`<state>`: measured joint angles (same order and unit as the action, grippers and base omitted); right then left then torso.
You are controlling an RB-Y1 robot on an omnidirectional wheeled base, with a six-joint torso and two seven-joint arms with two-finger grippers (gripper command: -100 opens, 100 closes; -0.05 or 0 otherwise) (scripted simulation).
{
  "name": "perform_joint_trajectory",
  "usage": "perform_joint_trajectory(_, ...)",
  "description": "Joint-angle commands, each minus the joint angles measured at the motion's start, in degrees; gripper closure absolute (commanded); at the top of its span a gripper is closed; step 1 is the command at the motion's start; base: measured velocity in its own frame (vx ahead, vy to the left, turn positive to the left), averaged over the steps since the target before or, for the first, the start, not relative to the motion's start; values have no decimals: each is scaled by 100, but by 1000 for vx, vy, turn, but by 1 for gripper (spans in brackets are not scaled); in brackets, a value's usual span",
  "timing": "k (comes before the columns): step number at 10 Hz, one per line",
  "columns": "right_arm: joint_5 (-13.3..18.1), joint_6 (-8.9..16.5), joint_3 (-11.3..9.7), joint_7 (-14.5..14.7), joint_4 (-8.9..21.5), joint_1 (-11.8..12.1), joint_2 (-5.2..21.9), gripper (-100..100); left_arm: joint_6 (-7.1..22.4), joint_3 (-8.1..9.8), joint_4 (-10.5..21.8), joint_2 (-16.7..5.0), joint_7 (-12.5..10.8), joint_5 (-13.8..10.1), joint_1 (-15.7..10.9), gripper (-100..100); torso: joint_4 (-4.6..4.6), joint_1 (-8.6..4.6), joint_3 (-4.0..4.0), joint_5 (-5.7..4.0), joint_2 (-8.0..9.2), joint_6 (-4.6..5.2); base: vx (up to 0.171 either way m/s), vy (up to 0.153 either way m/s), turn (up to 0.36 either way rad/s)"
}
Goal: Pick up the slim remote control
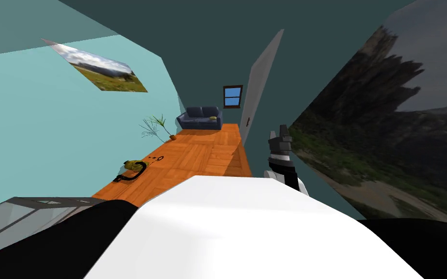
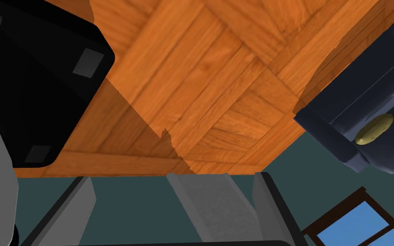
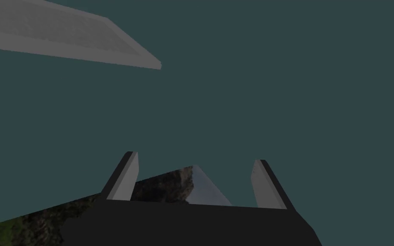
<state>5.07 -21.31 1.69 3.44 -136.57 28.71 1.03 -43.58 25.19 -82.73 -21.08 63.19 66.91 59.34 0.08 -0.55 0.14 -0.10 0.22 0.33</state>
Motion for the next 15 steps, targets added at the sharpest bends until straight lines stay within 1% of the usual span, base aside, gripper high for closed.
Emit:
perform_joint_trajectory(1,0,0,0,0,0,0,0,0,-67,68,248,10,236,105,45,-100,0,0,0,0,0,0,-67,-54,425)
perform_joint_trajectory(2,0,0,0,0,0,0,0,0,-67,68,248,10,236,105,45,-100,1,-5,2,-1,1,0,-32,-26,414)
perform_joint_trajectory(3,0,0,0,0,0,0,0,0,-68,117,463,-11,450,388,140,-100,0,1,-4,0,-9,2,-64,-25,442)
perform_joint_trajectory(4,0,0,0,0,0,0,0,0,-68,117,557,-11,506,388,140,-100,0,0,-1,1,-1,0,-74,-36,502)
perform_joint_trajectory(5,0,0,0,0,0,0,0,0,-68,117,557,-11,506,388,140,-100,1,-3,2,-1,2,1,-38,-27,353)
perform_joint_trajectory(6,0,0,0,0,0,-1,0,0,-63,159,812,-28,769,661,223,-100,0,-1,-4,0,-10,6,-74,-32,423)
perform_joint_trajectory(8,0,0,0,0,0,-1,0,0,-63,159,859,-28,769,661,223,-100,2,-2,2,0,2,4,-62,-18,379)
perform_joint_trajectory(9,0,0,0,0,0,-1,0,0,-53,193,1151,-39,1023,921,293,-100,0,0,-4,0,-10,9,-82,-19,398)
perform_joint_trajectory(11,0,0,0,0,0,-1,0,0,-53,193,1151,-39,1023,921,293,-100,2,-5,2,-1,2,6,-62,-14,388)
perform_joint_trajectory(12,0,0,0,0,1,-1,0,0,-38,220,1430,-45,1266,1167,349,-100,0,-3,-5,-1,-12,10,-77,-6,377)
perform_joint_trajectory(13,0,0,0,0,0,-1,1,0,-38,220,1430,-45,1266,1167,349,-100,1,-2,-1,0,-3,7,-80,-13,401)
perform_joint_trajectory(14,0,0,0,0,1,-1,0,0,-19,239,1693,-45,1496,1397,389,-100,2,-7,0,-1,-2,8,-112,-1,434)
perform_joint_trajectory(15,0,0,0,0,1,-2,1,0,-19,239,1693,-45,1496,1397,389,-100,3,-5,6,-1,10,6,-109,3,424)
